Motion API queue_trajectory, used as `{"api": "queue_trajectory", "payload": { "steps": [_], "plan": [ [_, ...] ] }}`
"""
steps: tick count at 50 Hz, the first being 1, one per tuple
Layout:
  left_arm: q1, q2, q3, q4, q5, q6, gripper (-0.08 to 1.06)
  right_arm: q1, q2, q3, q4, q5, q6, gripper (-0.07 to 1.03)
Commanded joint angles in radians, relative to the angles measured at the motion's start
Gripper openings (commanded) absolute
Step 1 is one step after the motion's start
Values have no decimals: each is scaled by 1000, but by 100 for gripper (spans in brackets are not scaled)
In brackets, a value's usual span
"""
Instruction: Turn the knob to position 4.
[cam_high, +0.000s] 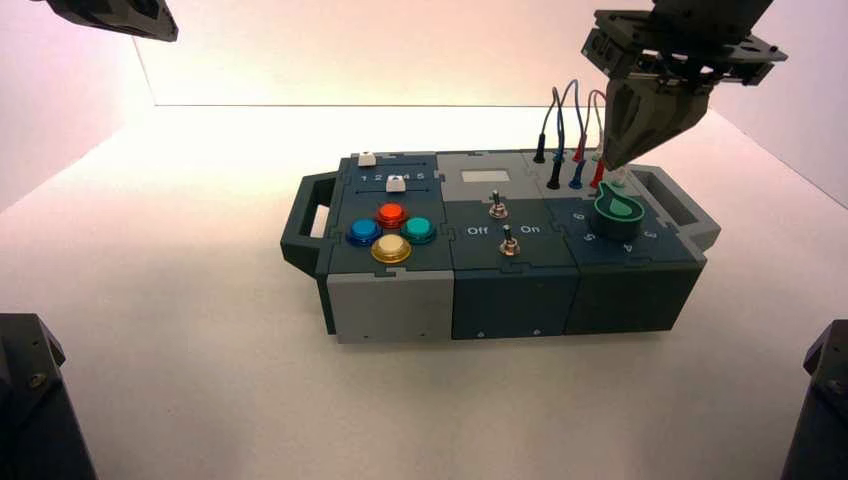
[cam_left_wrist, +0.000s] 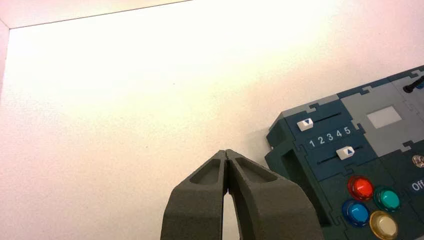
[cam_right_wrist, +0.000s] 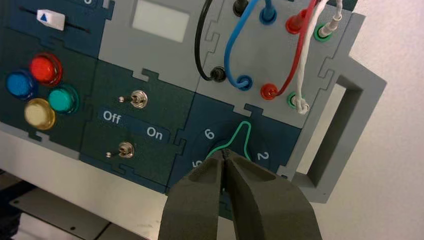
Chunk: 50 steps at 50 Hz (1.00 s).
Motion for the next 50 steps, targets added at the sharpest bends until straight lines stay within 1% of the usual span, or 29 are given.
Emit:
{"api": "queue_trajectory", "payload": {
  "steps": [1,17,34,50],
  "plan": [
    [-5,0,-32,-2,-3,2,-3,2,61,-37,2,-18,-6,-2],
    [-5,-11,-34,0,3,2,-3,2,121,-81,0,-23,-8,-2],
    [-5,-20,-34,-2,6,3,-3,0,186,-132,-17,-25,-8,-2],
    [-5,-34,-32,-2,6,3,-3,-11,241,-137,-35,-29,-5,-2]
  ]
}}
